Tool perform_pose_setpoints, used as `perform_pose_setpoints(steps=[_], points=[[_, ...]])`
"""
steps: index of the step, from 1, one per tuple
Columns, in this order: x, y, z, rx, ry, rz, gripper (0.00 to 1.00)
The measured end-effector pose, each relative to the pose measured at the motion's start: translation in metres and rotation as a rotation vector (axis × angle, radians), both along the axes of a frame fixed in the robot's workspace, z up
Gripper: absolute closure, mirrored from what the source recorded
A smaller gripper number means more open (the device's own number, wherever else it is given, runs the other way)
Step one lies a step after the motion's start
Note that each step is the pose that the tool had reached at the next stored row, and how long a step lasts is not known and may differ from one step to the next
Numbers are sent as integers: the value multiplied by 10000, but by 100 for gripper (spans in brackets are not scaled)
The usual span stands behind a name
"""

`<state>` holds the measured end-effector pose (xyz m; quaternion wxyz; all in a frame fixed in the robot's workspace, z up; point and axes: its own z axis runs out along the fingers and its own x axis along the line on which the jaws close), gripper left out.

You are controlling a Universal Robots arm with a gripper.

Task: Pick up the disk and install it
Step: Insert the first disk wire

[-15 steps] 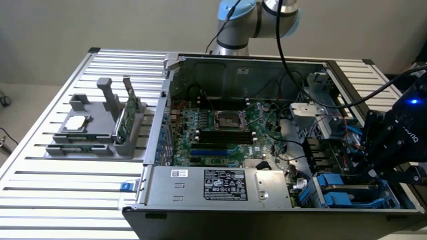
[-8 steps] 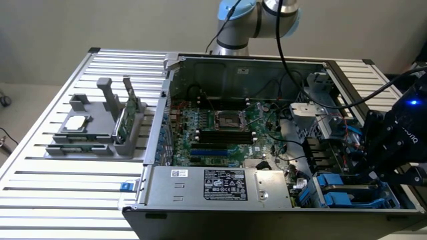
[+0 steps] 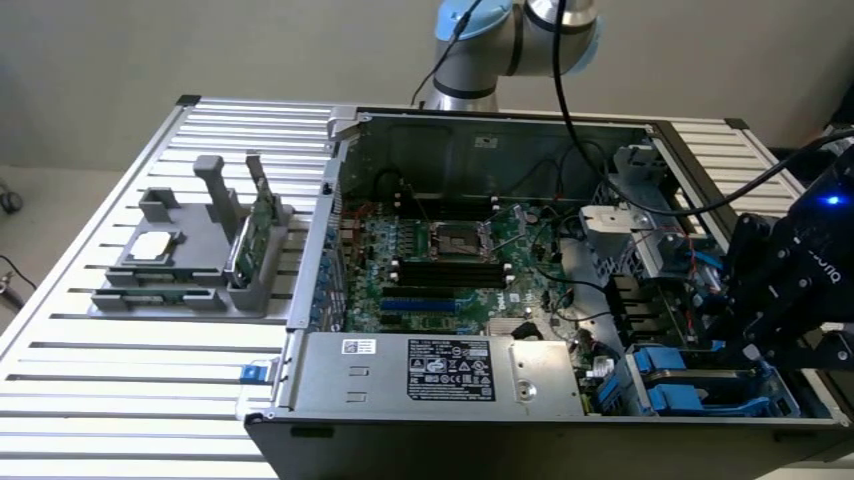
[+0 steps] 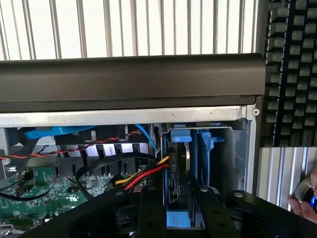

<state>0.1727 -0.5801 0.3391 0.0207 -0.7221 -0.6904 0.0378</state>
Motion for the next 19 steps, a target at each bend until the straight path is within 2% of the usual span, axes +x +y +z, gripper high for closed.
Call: perform_pose_setpoints(steps=[5, 8, 16, 19], points=[[0, 0, 198, 0, 0, 0, 69], [-24, 1, 218, 5, 0, 0, 69], [-276, 1, 241, 1, 0, 0, 69], [-341, 16, 270, 2, 0, 1, 69]])
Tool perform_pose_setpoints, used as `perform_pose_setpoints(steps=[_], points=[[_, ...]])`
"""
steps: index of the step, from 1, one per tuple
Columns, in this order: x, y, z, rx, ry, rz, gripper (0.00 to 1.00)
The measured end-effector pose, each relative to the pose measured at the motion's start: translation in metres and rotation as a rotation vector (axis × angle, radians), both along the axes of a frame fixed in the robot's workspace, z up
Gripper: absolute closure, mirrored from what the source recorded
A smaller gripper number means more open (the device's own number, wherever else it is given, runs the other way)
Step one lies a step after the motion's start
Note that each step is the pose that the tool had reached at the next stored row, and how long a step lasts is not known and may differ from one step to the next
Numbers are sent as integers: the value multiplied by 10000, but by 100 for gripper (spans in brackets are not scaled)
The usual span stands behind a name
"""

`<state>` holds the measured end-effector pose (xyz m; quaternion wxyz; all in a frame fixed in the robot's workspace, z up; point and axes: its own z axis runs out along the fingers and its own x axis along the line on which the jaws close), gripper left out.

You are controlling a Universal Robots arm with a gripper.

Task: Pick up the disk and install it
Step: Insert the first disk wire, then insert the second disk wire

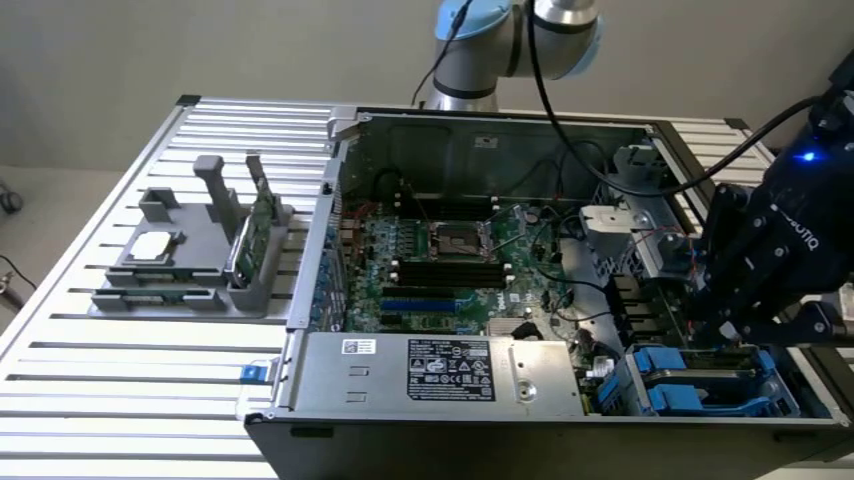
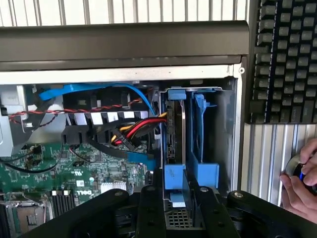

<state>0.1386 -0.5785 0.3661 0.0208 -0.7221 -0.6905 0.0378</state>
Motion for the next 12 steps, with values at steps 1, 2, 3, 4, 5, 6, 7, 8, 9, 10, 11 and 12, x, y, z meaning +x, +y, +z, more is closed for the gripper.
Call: perform_pose_setpoints(steps=[1, 2, 3, 4, 5, 6, 7, 8, 9, 10, 11, 12], points=[[-20, 10, 10, -2, 0, 0, 69], [-35, 20, 14, -2, 0, -1, 69], [-45, 26, 14, 1, -2, -1, 69], [-44, 26, 14, -1, -2, 0, 69], [-44, 26, 14, 1, -2, 0, 69], [-44, 26, 15, -1, -2, 0, 69], [-44, 26, 14, 0, -2, 0, 69], [-44, 26, 15, -1, -2, 0, 69], [-44, 26, 15, -1, -2, 0, 69], [-44, 26, 15, -1, -2, 0, 69], [-45, 26, 14, -1, -2, -1, 69], [-45, 27, 15, -2, -2, 0, 69]])
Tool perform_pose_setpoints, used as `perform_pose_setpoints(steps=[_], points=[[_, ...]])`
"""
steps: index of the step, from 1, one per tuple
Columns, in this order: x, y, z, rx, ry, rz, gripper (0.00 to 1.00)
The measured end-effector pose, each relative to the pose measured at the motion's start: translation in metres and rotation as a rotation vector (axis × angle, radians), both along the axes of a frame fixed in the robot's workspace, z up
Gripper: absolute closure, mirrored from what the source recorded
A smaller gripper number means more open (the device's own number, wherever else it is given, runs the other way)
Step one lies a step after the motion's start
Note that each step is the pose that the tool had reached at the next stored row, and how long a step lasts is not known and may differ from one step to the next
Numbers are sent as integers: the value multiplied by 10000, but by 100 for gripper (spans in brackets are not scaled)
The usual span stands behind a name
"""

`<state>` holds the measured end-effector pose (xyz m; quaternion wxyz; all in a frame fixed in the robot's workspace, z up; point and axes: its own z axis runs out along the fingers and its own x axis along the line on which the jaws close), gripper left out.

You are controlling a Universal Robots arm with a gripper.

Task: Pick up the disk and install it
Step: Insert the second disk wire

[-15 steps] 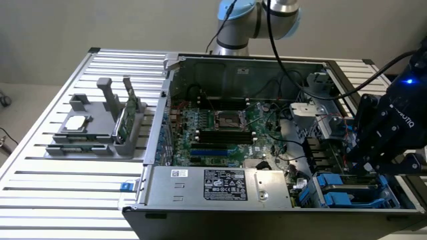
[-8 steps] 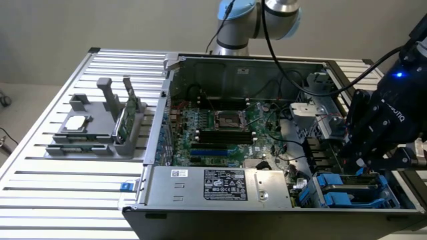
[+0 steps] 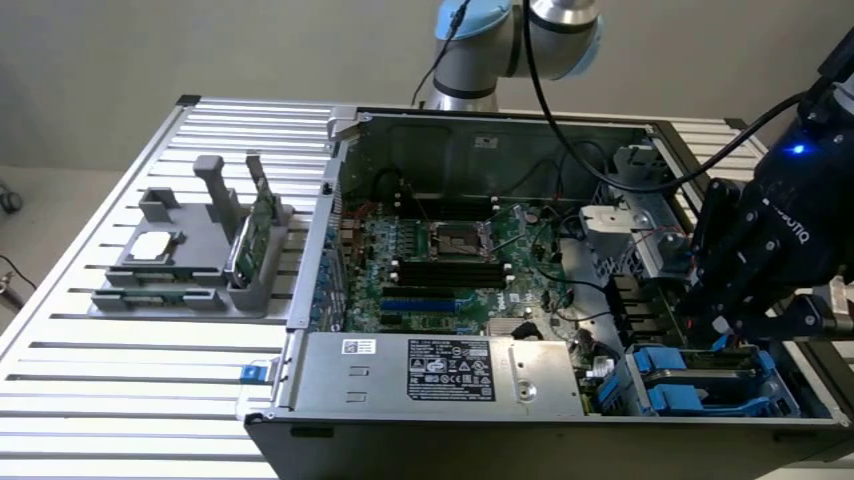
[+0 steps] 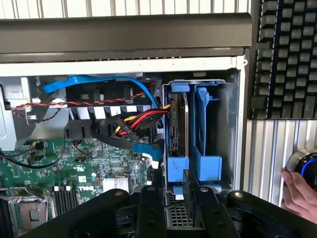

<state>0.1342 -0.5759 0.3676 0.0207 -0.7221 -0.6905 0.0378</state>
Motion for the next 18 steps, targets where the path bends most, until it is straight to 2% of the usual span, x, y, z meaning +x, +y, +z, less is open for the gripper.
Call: perform_pose_setpoints(steps=[18], points=[[0, 0, 0, 1, 0, 0, 69]])
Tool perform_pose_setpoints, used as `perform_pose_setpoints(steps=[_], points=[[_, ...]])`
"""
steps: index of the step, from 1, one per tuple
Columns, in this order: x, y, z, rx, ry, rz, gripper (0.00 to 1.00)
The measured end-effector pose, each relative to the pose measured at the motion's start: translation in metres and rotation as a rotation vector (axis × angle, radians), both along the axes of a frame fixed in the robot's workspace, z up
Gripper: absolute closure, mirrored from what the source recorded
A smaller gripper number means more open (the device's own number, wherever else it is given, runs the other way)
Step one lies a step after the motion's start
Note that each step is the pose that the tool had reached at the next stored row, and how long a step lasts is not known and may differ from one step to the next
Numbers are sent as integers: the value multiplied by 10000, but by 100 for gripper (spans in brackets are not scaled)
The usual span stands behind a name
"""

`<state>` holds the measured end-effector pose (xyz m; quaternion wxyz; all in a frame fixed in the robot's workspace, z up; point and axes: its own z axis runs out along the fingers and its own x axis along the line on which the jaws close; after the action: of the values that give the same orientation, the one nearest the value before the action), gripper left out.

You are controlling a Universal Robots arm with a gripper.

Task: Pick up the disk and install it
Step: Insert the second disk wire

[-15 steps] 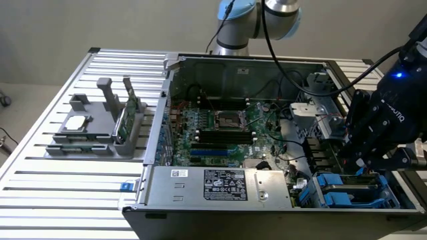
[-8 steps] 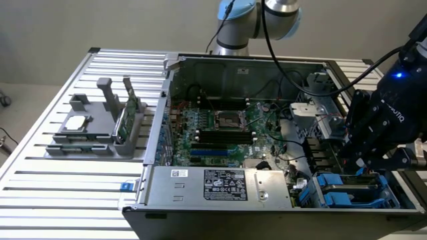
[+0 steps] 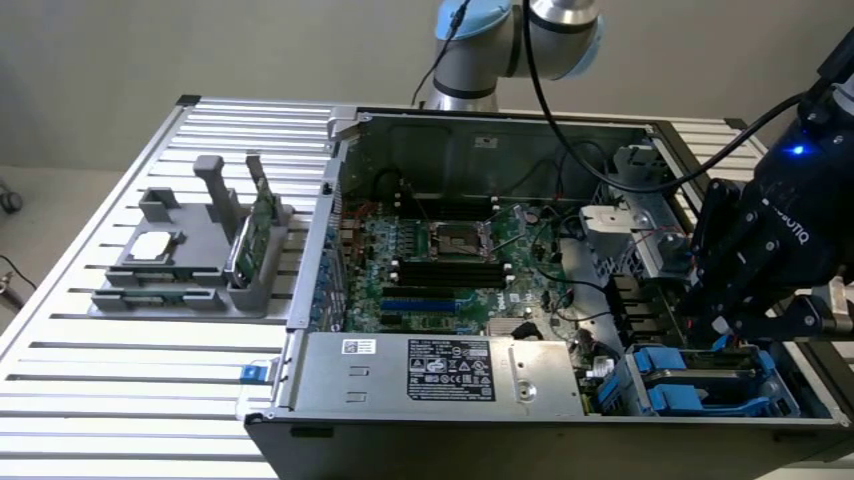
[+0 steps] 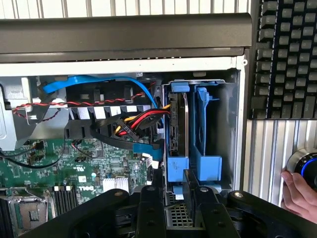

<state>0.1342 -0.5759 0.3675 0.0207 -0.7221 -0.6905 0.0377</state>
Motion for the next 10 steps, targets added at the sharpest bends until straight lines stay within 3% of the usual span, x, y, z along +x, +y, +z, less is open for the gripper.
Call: perform_pose_setpoints(steps=[10], points=[[0, 0, 0, 0, 0, 0, 69]])
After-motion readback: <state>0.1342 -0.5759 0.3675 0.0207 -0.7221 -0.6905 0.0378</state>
